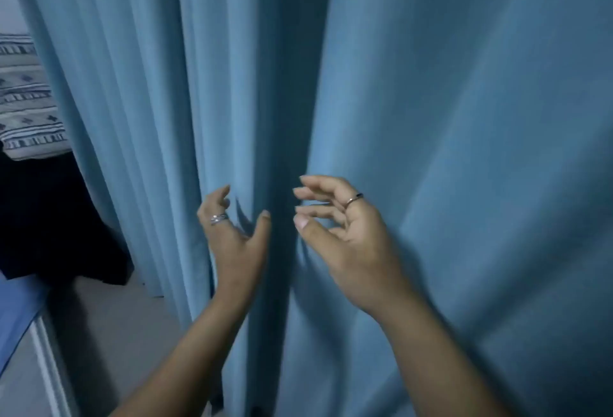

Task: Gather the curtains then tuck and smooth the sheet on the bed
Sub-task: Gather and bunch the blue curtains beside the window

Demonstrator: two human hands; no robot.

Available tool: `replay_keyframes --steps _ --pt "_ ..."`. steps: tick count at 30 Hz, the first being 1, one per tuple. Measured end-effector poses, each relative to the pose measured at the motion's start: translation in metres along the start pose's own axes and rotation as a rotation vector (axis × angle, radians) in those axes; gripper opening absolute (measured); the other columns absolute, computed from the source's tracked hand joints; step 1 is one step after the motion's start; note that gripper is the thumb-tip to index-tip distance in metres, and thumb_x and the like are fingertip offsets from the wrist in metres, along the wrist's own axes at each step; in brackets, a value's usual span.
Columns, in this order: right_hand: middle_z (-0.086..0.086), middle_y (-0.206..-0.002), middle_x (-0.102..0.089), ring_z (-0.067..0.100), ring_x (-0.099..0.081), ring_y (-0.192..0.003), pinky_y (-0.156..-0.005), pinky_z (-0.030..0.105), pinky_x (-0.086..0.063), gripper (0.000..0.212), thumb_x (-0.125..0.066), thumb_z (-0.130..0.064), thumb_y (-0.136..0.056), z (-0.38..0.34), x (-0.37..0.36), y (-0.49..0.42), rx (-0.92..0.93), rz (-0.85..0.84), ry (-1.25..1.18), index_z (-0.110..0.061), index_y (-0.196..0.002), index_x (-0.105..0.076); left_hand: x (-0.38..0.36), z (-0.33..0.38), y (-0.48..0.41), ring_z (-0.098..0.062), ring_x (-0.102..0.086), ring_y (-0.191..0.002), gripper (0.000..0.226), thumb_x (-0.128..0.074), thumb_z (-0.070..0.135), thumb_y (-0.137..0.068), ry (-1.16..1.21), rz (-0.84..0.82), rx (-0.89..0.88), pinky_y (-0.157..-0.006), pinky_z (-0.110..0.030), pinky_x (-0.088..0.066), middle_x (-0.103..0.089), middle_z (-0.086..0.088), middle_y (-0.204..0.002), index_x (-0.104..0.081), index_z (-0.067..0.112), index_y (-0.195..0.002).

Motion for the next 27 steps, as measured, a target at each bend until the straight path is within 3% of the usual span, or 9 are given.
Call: replay_keyframes --steps 3,7,9,11,13,16,19,25,27 --pt "-0.021 -0.128 -0.058 -0.002 -0.058 -0.118 -0.084 0.014 -0.051 0.054 -0.068 -0.037 -0.082 0.008 -0.028 -0.032 -0.016 0.127 0.081 -0.046 -0.131 -0.05 -0.007 -0.008 -0.022 -0.02 -0.031 -0.146 0.072 -0.065 0.038 -0.083 -0.115 -0.136 -0.182 -0.117 -0.051 -0.033 -0.03 -0.003 -0.153 -0.032 0.031 -0.147" --pt "-0.016 -0.137 -0.051 0.0 -0.05 -0.128 -0.101 0.032 -0.051 0.072 -0.073 -0.041 -0.077 0.013 -0.047 -0.064 -0.056 0.258 0.231 -0.038 -0.142 -0.042 -0.019 -0.014 -0.026 -0.011 -0.044 -0.138 0.066 -0.069 0.024 -0.089 0.058 -0.465 -0.135 -0.112 -0.047 -0.042 -0.048 0.006 -0.145 -0.036 0.049 -0.14" --pt "-0.017 -0.126 -0.06 0.003 -0.059 -0.118 -0.097 0.032 -0.053 0.059 -0.074 -0.036 -0.078 0.016 -0.049 -0.077 -0.047 0.3 0.252 -0.039 -0.131 -0.048 -0.021 -0.014 -0.033 -0.012 -0.059 -0.117 0.048 -0.067 0.016 -0.088 0.082 -0.601 -0.151 -0.103 -0.044 -0.048 -0.06 0.011 -0.122 -0.049 0.031 -0.13" --pt "-0.017 -0.106 -0.07 0.003 -0.068 -0.1 -0.087 0.032 -0.057 0.035 -0.071 -0.027 -0.081 0.021 -0.045 -0.089 -0.034 0.324 0.295 -0.035 -0.111 -0.056 -0.018 -0.008 -0.041 -0.015 -0.06 -0.118 0.042 -0.063 0.021 -0.088 0.092 -0.669 -0.188 -0.1 -0.035 -0.048 -0.063 0.013 -0.123 -0.054 0.02 -0.129" --pt "-0.015 -0.09 -0.074 0.004 -0.071 -0.087 -0.08 0.033 -0.058 0.014 -0.068 -0.019 -0.085 0.029 -0.035 -0.098 -0.026 0.396 0.308 -0.026 -0.095 -0.06 -0.011 -0.002 -0.051 -0.022 -0.05 -0.133 0.045 -0.061 0.027 -0.088 0.105 -0.631 -0.267 -0.106 -0.034 -0.044 -0.054 0.002 -0.139 -0.056 0.015 -0.131" --pt "-0.017 -0.081 -0.074 0.0 -0.07 -0.076 -0.068 0.024 -0.056 0.014 -0.065 -0.014 -0.086 0.042 -0.025 -0.106 -0.052 0.519 0.236 -0.028 -0.086 -0.061 0.001 -0.007 -0.073 -0.028 -0.034 -0.145 0.041 -0.061 0.029 -0.089 0.079 -0.422 -0.349 -0.118 -0.038 -0.031 -0.031 -0.006 -0.15 -0.057 0.016 -0.127" --pt "-0.017 -0.085 -0.073 0.002 -0.07 -0.078 -0.068 0.026 -0.056 0.016 -0.064 -0.015 -0.085 0.049 -0.028 -0.113 -0.04 0.636 0.218 -0.029 -0.091 -0.06 -0.002 -0.013 -0.108 -0.015 -0.023 -0.151 0.045 -0.065 0.025 -0.087 0.017 -0.427 -0.223 -0.119 -0.031 -0.026 -0.021 -0.001 -0.157 -0.052 0.02 -0.13" --pt "-0.03 -0.123 -0.057 -0.002 -0.059 -0.117 -0.092 0.012 -0.048 0.073 -0.081 -0.052 -0.07 0.044 -0.051 -0.134 0.105 0.722 0.332 -0.045 -0.131 -0.042 -0.052 -0.022 -0.124 -0.028 -0.052 -0.12 0.039 -0.06 0.023 -0.087 -0.044 -0.841 -0.484 -0.096 -0.049 -0.044 -0.056 -0.004 -0.122 -0.059 0.02 -0.126" --pt "-0.022 -0.129 -0.054 0.003 -0.057 -0.122 -0.1 0.024 -0.049 0.088 -0.086 -0.05 -0.063 0.048 -0.053 -0.15 0.094 0.801 0.393 -0.036 -0.137 -0.04 -0.072 -0.03 -0.12 -0.031 -0.052 -0.114 0.04 -0.06 0.015 -0.081 0.023 -1.025 -0.631 -0.091 -0.048 -0.044 -0.056 -0.008 -0.12 -0.06 0.017 -0.121"
Point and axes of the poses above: each hand's wrist, its own y-axis away from the middle knuckle, its own x-axis out of the back of the hand, z = x × y, the point moved 2 cm from there along -y, towards the middle knuckle
